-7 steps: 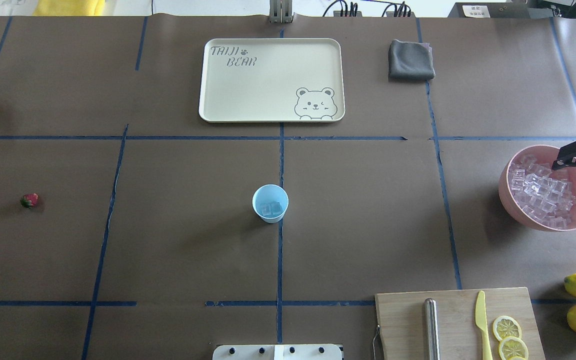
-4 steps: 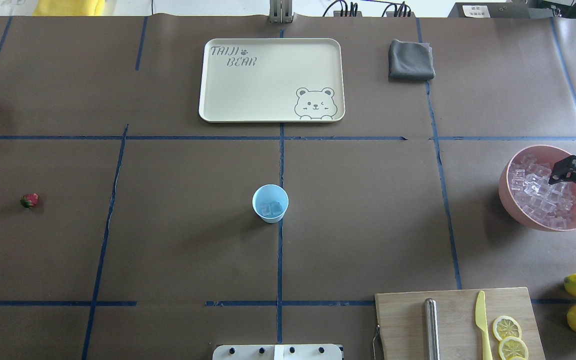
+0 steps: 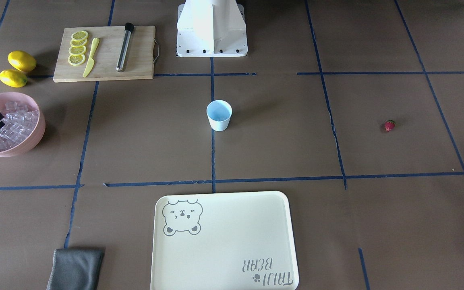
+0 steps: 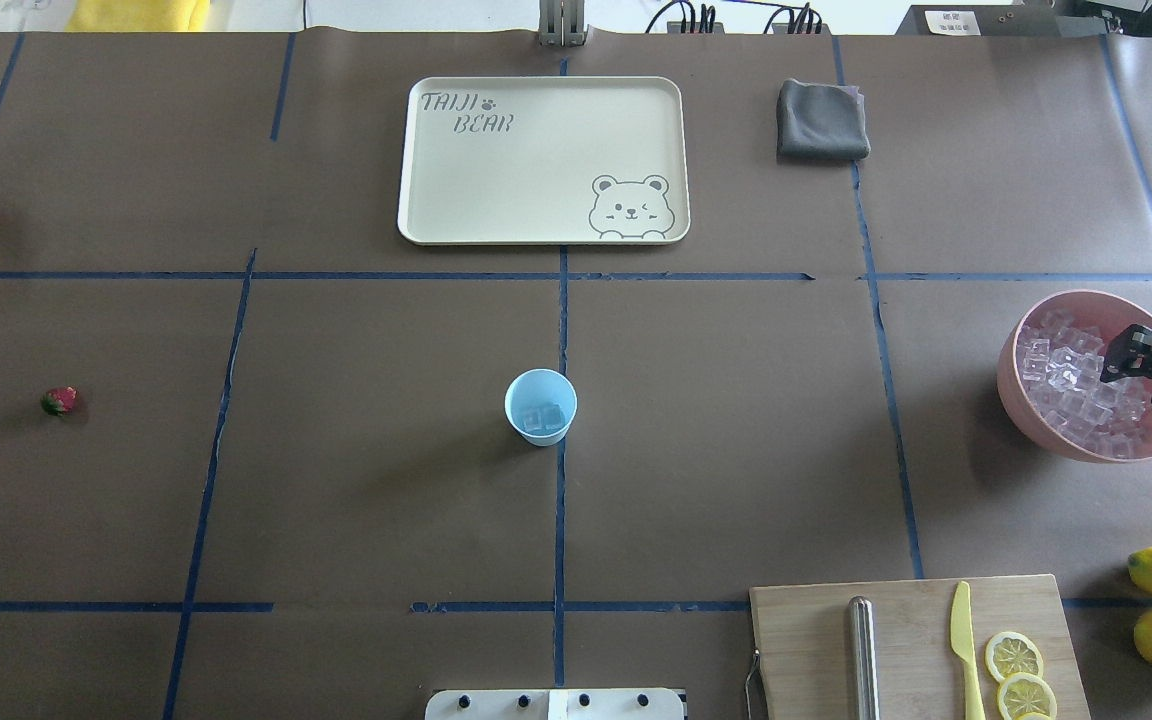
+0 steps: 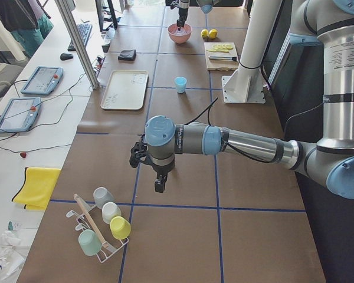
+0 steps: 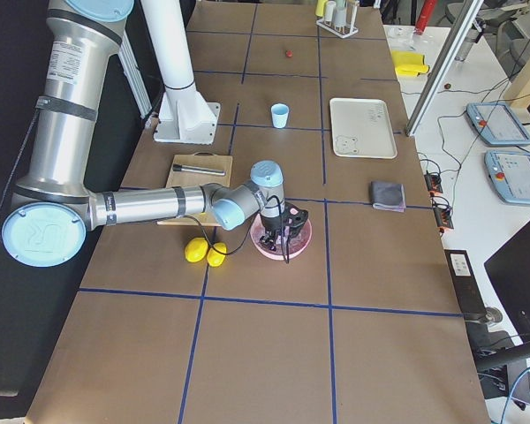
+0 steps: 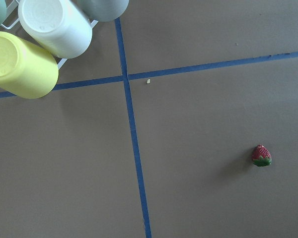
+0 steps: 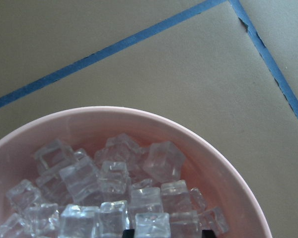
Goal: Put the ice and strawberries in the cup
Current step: 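Lower the right gripper into the bowl and grasp a third ice cube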
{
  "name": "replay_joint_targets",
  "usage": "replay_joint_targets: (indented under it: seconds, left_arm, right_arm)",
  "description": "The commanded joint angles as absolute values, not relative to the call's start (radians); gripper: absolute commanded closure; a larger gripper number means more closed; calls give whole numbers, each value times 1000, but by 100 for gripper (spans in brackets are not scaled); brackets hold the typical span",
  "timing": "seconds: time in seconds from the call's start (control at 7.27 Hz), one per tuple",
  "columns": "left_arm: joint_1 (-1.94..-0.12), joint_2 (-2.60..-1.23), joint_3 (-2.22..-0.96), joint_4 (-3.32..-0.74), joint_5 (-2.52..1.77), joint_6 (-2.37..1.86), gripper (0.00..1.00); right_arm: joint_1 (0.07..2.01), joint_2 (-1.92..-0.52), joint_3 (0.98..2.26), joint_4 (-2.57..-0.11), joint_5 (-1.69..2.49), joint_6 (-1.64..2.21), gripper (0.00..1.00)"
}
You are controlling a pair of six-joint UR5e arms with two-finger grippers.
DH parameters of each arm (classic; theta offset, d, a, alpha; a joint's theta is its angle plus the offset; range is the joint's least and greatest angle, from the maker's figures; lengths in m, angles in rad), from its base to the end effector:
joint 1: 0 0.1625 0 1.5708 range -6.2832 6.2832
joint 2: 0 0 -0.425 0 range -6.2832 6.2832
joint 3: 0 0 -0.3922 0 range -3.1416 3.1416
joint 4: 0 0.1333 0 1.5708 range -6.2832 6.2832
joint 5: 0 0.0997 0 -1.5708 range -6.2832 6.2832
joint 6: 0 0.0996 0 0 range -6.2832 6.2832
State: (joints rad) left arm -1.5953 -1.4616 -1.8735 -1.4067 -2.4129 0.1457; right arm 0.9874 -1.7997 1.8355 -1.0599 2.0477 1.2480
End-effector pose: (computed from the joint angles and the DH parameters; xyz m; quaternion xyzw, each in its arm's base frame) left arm -0.0698 -0.4386 0.5729 0.0481 0.4061 0.0613 0.9105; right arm -0.1619 -0.4044 0.5861 -0.0205 -0.3466 0.2449 0.9052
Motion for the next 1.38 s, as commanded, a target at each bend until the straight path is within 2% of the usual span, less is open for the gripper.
replay_joint_targets:
  seconds: [0.0, 0.69, 1.24]
  left_arm:
    - [-1595, -1460, -1879, -1407, -2413, 146, 0]
    - [-1594, -1460, -1879, -1405, -2413, 146, 0]
    - [-1589, -1460, -1879, -1405, -2414, 144, 0]
  right_arm:
    - [985, -1795, 1836, -1060, 2048, 1240, 95]
    - [1014, -1790, 1897, -1065, 2045, 1211, 98]
    - [1026, -1737, 1963, -1072, 1979, 987, 96]
